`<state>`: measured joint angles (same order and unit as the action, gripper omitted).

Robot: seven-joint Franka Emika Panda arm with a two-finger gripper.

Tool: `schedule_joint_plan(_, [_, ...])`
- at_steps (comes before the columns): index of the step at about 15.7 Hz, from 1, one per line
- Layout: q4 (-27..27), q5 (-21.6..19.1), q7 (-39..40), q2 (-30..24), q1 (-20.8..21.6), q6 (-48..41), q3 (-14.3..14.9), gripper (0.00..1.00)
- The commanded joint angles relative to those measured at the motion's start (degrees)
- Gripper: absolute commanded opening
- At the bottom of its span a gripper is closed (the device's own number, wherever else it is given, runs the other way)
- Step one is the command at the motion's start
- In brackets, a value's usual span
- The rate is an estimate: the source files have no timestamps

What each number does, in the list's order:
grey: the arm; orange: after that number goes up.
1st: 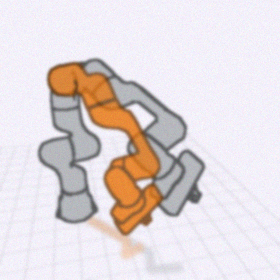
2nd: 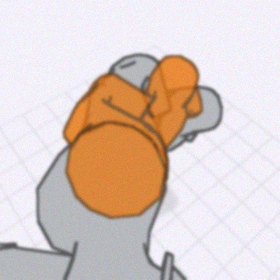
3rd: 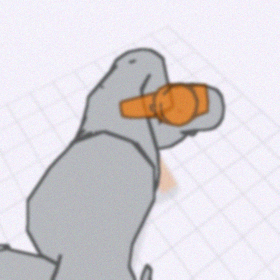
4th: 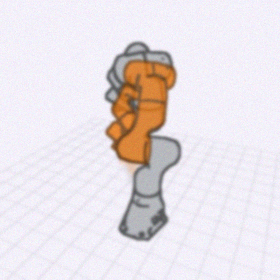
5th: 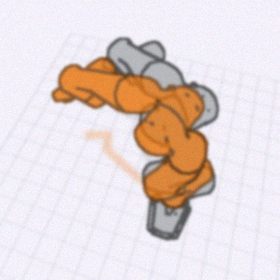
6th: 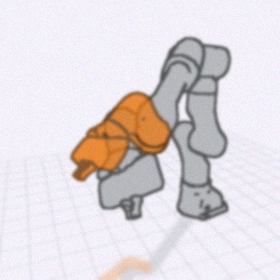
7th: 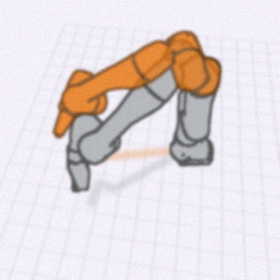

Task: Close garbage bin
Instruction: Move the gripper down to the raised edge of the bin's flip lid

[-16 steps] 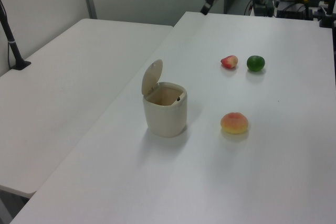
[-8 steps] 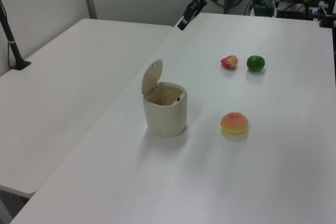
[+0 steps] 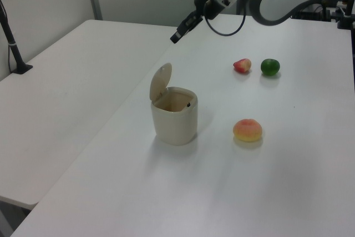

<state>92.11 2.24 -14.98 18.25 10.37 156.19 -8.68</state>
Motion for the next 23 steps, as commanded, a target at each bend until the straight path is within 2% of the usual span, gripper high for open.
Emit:
schedule_joint_plan(1, [-3.69,1.1,-1.54,3.63,1.5,0.95,0.16,0.0])
schedule_joint_plan(12, [-4.92,3.12,-1.45,9.08,3.61,5.61,0.24,0.0])
schedule_joint_plan(16, [-4.22,3.12,-1.28,8.03,3.43,5.26,0.16,0.0])
schedule_joint_plan(23, [0.87,3.12,-0.84,6.8,3.52,2.45,0.16,0.0])
